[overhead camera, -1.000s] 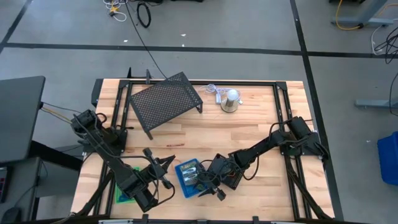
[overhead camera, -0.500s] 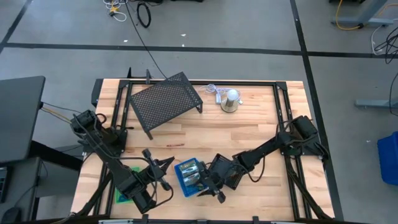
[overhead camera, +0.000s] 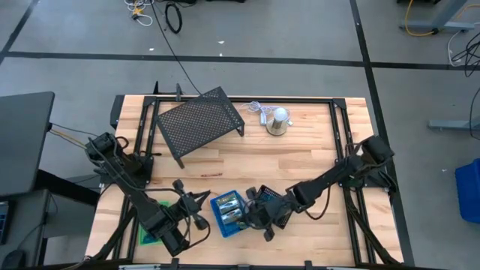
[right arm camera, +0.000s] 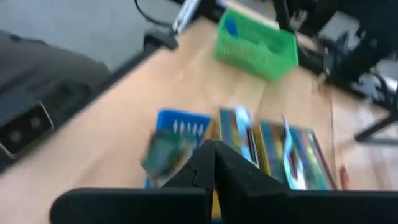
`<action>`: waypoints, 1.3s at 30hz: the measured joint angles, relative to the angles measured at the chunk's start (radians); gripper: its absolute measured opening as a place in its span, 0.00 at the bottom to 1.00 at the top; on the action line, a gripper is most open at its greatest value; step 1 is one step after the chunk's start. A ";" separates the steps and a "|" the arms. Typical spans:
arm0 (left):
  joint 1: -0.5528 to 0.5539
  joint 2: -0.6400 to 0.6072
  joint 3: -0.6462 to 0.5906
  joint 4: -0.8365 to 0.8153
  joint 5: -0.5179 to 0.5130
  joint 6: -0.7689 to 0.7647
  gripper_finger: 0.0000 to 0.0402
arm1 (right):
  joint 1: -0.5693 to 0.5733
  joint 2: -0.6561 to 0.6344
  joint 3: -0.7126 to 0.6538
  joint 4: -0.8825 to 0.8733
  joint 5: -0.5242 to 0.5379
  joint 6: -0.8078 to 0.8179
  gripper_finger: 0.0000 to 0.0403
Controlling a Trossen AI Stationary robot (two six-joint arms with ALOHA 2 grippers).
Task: Pick & Place Office Desk Supplies
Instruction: Adjust the blue bin
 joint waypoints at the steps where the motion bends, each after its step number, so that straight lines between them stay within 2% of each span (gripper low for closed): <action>1: -0.001 0.000 0.000 0.001 -0.008 -0.004 0.00 | -0.003 -0.007 0.000 -0.027 0.009 0.003 0.03; 6: -0.017 0.000 -0.007 0.001 -0.089 0.019 0.00 | -0.022 -0.041 0.000 -0.171 0.202 0.003 0.01; 8: -0.017 0.000 -0.009 -0.009 -0.066 0.013 0.00 | -0.043 -0.055 0.000 -0.225 0.256 -0.002 0.01; 10: -0.011 0.000 -0.009 -0.019 -0.032 -0.020 0.00 | -0.070 -0.066 0.000 -0.250 0.261 0.007 0.01; 18: 0.031 0.004 -0.009 -0.027 0.116 -0.056 0.00 | -0.163 -0.084 -0.073 -0.243 0.214 -0.006 0.00; 25: 0.032 -0.002 -0.010 -0.052 0.017 -0.057 0.00 | -0.311 -0.090 -0.114 -0.250 -0.003 -0.038 0.01; 28: 0.045 -0.014 -0.009 -0.055 0.017 -0.066 0.00 | -0.349 -0.090 -0.115 -0.240 -0.070 -0.059 0.06; 33: 0.053 -0.026 -0.009 -0.059 0.105 -0.055 0.00 | -0.384 -0.090 -0.095 -0.201 -0.137 -0.090 0.21; 36: 0.052 -0.026 -0.009 -0.083 0.153 -0.097 0.00 | -0.396 -0.090 -0.074 -0.180 -0.103 -0.111 0.31; 39: 0.057 -0.026 -0.008 -0.139 0.212 -0.218 0.00 | -0.407 -0.090 -0.043 -0.190 -0.064 -0.154 0.31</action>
